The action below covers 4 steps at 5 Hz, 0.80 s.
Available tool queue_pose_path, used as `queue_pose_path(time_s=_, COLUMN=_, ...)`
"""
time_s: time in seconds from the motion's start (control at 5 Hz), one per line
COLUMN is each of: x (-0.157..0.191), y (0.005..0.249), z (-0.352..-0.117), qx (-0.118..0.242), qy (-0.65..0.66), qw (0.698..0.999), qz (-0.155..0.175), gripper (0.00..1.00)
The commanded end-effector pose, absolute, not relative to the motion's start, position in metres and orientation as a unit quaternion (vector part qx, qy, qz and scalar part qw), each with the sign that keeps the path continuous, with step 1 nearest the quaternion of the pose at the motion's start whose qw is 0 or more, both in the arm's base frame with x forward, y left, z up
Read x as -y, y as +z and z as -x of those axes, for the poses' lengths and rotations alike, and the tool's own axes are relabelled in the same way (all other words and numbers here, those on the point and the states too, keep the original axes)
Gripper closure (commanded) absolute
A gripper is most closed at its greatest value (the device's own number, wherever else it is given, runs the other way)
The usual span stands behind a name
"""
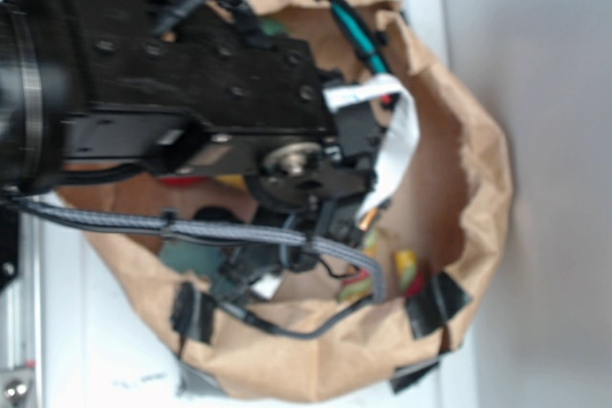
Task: Grab the multicolored rope.
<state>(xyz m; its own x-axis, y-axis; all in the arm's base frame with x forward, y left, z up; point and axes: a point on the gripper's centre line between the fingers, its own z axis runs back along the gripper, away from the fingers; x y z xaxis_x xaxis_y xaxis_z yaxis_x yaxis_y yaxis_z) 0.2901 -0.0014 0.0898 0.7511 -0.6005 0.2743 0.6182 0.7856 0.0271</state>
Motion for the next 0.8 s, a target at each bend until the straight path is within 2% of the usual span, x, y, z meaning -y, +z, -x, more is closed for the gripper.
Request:
queue_pose_path(time_s=0.0, x=0.022, y=0.096, z=-0.307, qx=0.161, qy=-0.367, qw=0.915, qz=0.031, gripper=0.0)
queue_pose_path(time_s=0.6, x=0.001, y=0.074, z=-0.352, qx=0.15, qy=-0.306, qw=0.94, qz=-0.012, gripper=0.0)
